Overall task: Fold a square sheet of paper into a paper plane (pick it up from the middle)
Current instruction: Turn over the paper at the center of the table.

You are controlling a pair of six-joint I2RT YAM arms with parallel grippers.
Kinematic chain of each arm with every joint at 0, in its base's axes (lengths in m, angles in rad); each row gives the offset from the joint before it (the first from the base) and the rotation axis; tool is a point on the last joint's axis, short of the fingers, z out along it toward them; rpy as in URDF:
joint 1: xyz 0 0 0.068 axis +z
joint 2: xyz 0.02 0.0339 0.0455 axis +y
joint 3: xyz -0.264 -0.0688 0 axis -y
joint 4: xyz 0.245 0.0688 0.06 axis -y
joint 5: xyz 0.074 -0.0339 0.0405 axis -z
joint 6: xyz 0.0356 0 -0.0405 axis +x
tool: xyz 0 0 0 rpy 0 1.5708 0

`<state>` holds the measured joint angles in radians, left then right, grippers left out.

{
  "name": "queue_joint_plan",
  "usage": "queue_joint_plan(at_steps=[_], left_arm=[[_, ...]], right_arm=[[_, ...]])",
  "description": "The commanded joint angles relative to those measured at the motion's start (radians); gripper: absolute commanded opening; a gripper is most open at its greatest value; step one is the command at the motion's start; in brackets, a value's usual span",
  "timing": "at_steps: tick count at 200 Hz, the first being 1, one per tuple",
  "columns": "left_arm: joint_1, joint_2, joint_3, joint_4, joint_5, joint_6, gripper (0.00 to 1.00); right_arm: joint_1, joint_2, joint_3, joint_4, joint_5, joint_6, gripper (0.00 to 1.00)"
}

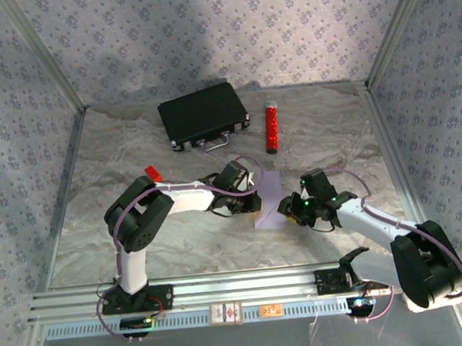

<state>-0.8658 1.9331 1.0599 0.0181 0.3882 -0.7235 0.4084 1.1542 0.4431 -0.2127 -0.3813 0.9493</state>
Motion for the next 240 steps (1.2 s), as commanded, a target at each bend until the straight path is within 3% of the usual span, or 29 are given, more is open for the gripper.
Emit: queue_joint_plan(at_steps=[1,112,240], left_arm=[[0.003,-0.018,-0.012,-0.076,-0.048,0.003,0.1],[0.008,-0.06,-0.03,-0.078,-0.031,-0.001,0.1],[0.007,-0.026,-0.036,-0.051,0.005,-0.016,0.1]], right_arm=[[0.003,-0.017,0.026,-0.054,-0.008,-0.033,0.37],[0.035,0.032,0.064,-0.029,-0.053,-0.03,0.39],[0.078,0.067,0.062,-0.013,0.016,0.014,0.38]])
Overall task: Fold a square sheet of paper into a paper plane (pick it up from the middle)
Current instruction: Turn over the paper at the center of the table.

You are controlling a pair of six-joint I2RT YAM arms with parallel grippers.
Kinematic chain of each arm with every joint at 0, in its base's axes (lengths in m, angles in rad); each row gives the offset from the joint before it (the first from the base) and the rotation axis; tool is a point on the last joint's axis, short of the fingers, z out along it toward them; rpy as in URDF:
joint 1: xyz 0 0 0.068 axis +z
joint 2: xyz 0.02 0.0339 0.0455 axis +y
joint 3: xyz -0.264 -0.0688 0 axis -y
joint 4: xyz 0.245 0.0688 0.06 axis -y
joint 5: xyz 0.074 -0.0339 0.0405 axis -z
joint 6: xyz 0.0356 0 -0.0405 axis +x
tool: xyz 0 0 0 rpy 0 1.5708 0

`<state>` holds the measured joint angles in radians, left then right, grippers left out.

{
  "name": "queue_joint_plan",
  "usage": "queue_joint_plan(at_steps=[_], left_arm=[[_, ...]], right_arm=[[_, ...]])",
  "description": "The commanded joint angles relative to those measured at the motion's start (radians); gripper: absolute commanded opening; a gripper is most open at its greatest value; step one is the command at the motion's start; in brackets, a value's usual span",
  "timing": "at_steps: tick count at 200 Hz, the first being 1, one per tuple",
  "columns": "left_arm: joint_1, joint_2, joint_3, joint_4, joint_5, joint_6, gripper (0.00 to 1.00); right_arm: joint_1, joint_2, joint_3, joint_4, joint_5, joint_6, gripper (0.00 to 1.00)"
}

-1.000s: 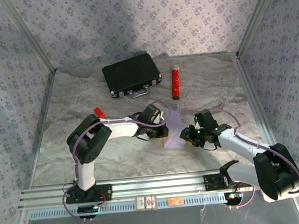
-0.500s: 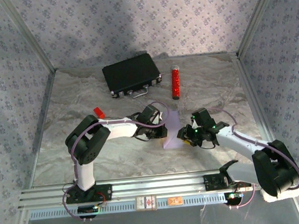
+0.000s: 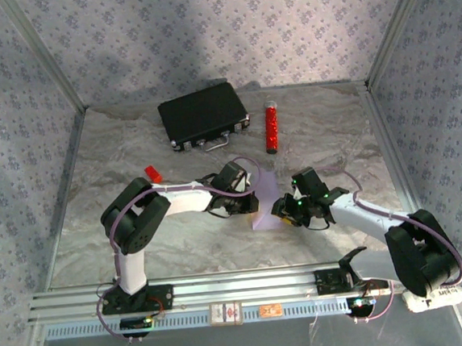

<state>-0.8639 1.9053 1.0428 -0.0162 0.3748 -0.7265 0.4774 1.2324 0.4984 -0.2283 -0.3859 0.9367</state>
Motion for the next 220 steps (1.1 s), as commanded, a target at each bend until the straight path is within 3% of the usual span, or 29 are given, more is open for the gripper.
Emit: queue_joint_plan(at_steps=[1,148,220], left_arm=[[0.005,0.002,-0.02,-0.015,0.018,-0.014,0.1],[0.003,-0.018,-0.052,0.032,0.016,-0.039,0.1],[0.003,-0.017,-0.042,0.022,0.024,-0.034,0.1]], right_arm=[[0.008,-0.011,0.007,0.003,0.021,0.027,0.38],[0.009,-0.062,-0.011,0.002,0.007,0.03,0.39],[0.017,0.021,0.022,0.036,-0.021,0.028,0.39]])
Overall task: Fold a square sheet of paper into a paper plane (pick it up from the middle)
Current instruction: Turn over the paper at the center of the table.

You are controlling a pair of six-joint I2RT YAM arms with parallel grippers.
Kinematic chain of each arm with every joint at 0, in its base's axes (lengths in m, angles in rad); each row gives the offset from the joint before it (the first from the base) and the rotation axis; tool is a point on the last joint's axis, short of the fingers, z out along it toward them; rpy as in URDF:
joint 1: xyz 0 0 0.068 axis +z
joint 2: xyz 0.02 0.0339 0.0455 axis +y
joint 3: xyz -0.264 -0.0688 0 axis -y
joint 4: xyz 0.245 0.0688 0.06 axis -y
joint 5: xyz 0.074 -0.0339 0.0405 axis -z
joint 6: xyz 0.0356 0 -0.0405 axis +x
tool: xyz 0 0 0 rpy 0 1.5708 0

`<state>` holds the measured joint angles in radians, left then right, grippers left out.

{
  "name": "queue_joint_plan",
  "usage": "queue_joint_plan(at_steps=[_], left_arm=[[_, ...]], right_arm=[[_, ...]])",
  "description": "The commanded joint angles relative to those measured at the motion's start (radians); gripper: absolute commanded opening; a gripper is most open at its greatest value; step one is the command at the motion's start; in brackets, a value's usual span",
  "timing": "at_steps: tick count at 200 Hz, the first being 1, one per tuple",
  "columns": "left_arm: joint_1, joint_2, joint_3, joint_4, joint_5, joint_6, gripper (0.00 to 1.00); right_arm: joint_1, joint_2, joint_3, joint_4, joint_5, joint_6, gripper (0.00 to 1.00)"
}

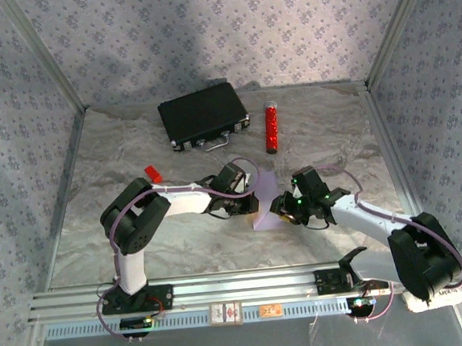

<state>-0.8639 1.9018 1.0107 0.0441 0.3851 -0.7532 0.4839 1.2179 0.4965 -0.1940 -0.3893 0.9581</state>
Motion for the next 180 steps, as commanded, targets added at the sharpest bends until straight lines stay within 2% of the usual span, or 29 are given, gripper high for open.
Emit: queue_joint_plan(at_steps=[1,44,129,180], left_arm=[[0.003,-0.013,-0.01,-0.039,0.014,-0.007,0.1],[0.003,-0.015,-0.007,-0.044,0.014,-0.002,0.1],[0.003,-0.017,-0.009,-0.048,0.017,-0.003,0.1],[0.003,-0.015,-0.011,-0.047,0.023,-0.003,0.1]], right_arm=[[0.01,0.036,0.025,0.002,-0.016,0.007,0.38],[0.022,0.073,0.028,-0.077,0.02,-0.003,0.38],[0.037,0.027,0.011,-0.118,0.043,-0.005,0.42],[0.041,0.078,0.024,-0.057,0.012,-0.003,0.43]])
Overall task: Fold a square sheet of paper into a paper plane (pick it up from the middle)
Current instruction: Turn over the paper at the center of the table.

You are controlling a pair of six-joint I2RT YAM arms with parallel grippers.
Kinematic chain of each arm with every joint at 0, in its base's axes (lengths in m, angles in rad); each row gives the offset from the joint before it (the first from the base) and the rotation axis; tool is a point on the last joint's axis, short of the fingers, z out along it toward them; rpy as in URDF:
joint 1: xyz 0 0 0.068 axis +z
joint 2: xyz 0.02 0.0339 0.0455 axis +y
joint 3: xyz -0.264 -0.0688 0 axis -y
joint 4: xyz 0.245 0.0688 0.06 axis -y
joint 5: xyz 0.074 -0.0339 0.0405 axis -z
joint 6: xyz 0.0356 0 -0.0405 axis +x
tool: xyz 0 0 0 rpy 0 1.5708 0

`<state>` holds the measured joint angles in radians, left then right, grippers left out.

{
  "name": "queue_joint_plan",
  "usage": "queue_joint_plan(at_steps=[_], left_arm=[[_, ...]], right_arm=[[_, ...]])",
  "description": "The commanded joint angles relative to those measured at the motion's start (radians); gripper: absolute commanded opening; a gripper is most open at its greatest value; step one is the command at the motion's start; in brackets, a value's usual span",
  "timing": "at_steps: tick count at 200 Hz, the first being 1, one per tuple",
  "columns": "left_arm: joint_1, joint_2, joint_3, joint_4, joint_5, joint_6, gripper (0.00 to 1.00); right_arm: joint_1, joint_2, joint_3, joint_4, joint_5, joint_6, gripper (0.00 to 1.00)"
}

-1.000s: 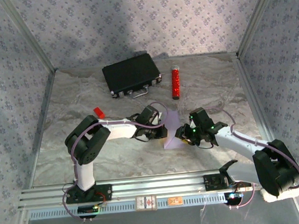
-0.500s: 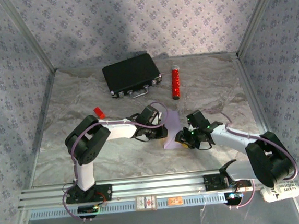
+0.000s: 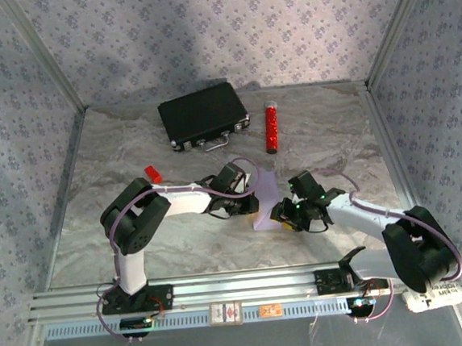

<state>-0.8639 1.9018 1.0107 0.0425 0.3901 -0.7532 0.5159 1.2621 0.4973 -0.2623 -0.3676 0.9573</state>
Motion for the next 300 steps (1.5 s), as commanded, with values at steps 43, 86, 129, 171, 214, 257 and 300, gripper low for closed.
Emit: queue_joint_plan(at_steps=[43,86,129,171,214,257,300], left_arm=[[0.003,-0.017,-0.024,-0.04,0.019,-0.008,0.1],[0.003,-0.017,-0.023,-0.036,0.019,-0.007,0.1],[0.003,-0.02,-0.027,-0.035,0.019,-0.006,0.1],[0.003,-0.021,-0.029,-0.026,0.021,-0.014,0.1],[0.001,-0.027,-0.03,-0.023,0.023,-0.018,0.1],[0.002,-0.033,-0.035,-0.022,0.021,-0.018,0.1],[0.002,-0.037,-0.041,-0.013,0.023,-0.023,0.1]], right_arm=[[0.017,0.069,0.027,0.131,-0.036,0.01,0.43],[0.0,0.09,0.056,0.155,-0.039,-0.005,0.43],[-0.049,0.118,0.061,0.205,-0.066,-0.022,0.44],[-0.088,0.138,0.055,0.261,-0.058,-0.007,0.43],[-0.097,0.168,0.034,0.315,-0.071,0.012,0.41],[-0.108,0.168,0.008,0.347,-0.067,0.018,0.38],[-0.122,0.175,-0.012,0.354,-0.061,0.018,0.37]])
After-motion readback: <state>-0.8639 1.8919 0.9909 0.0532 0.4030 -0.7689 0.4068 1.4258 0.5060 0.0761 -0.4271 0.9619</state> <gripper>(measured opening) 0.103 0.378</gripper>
